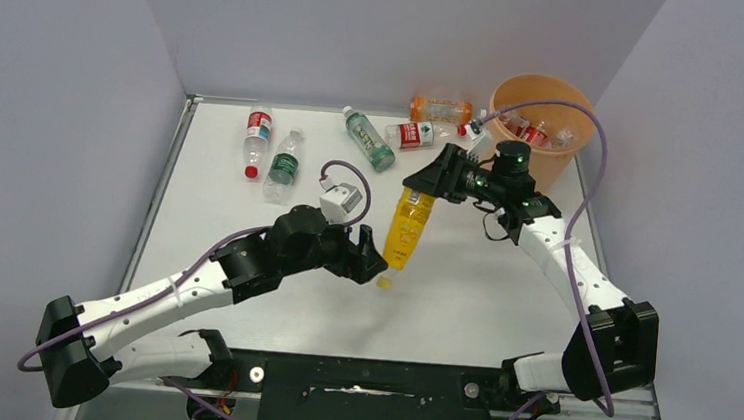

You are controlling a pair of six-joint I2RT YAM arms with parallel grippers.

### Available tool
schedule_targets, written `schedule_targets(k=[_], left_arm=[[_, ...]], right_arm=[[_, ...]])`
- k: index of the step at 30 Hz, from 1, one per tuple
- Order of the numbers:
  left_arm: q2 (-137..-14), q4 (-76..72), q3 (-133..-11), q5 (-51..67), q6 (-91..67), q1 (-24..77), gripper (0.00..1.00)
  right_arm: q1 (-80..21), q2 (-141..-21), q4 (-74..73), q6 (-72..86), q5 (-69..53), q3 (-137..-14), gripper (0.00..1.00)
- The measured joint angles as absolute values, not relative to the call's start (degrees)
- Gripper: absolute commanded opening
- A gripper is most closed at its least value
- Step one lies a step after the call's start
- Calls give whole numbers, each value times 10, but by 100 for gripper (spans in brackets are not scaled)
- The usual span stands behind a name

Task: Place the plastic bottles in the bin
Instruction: Pick up the plastic bottle at the center of the board, then place the plastic bottle in the trash bin.

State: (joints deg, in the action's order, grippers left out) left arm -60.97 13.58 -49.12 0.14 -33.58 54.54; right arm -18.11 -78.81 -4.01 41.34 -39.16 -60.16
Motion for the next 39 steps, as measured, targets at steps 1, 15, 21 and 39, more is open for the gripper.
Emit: schedule_targets(k=[1, 15, 21, 39], left_arm=[[-610, 141, -494, 0, -336, 545, 81], [-592, 208, -510, -33, -335, 543, 84], [-576, 232, -510, -42, -333, 540, 84], [-556, 234, -482, -42, -325, 531, 85]], right_arm=[[-168, -785, -50, 407, -393, -605, 47], [0, -782, -138, 334, -359, -776, 48], [63, -796, -138, 336, -349, -841, 48], [165, -905, -60, 364, -263, -972, 51]])
